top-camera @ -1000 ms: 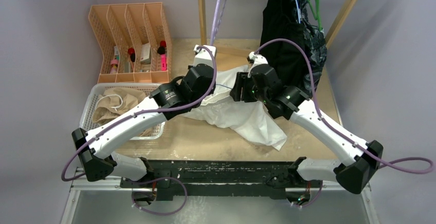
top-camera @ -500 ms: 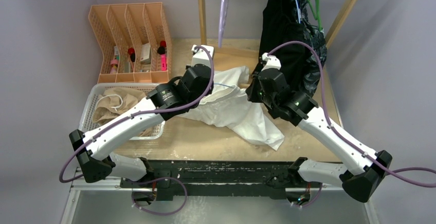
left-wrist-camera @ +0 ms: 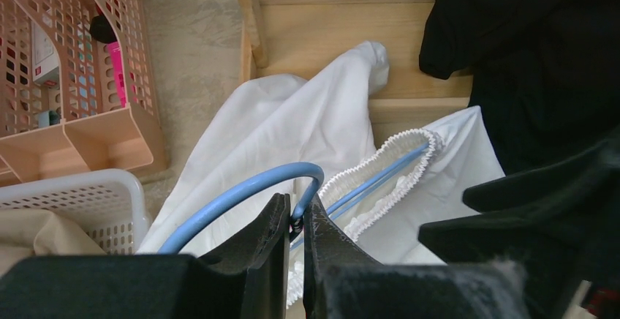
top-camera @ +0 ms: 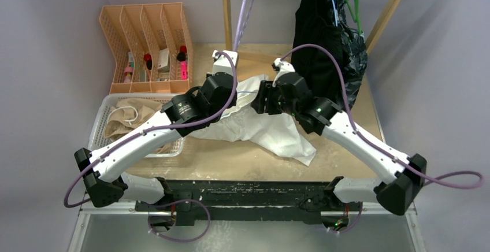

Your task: Remove the shorts from the hanger

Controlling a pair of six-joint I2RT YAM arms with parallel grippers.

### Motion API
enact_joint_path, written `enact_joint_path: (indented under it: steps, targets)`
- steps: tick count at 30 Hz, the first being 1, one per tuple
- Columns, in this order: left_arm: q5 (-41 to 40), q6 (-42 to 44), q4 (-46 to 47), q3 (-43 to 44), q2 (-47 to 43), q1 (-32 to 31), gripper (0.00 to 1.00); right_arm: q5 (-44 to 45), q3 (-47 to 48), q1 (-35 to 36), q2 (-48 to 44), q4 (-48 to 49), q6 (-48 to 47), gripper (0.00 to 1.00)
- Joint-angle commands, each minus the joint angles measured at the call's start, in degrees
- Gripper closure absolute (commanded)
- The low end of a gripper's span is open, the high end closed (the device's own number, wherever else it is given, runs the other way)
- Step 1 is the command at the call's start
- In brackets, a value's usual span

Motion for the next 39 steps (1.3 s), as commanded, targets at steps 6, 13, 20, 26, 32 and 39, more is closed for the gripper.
enact_joint_path:
  steps: [6,13,20,26,32,39]
  targets:
    - [0.1,0.9,1.6,1.0,-2.0,-0.1,1.0,10.2,4.4,0.7,5.9,1.9,1.9,0.37]
    - [1.5,1.8,0.9,1.5,-2.7,-0.1,1.0,8.3,2.0,0.7,3.3,9.1,5.3,0.36]
    - [2.8,1.8,0.9,1.4,-3.8,0.0,1.0,12.8,4.3,0.7,7.9,2.3,6.6,0.42]
    - [2.4,2.1,0.2,1.5,-4.5,-0.1,1.0,15.0,1.4,0.7,7.3,3.4,5.6,0.58]
    - [1.2,3.4,-2.2,1.8,-6.0,0.0,1.0,21.4,2.1,0.6,6.7,0.0,5.4,0.92]
    - [2.4,8.0,-7.9,2.1,-7.4,-0.1,1.0,25.1,5.1,0.5,4.1,-4.7,3.7,0.95]
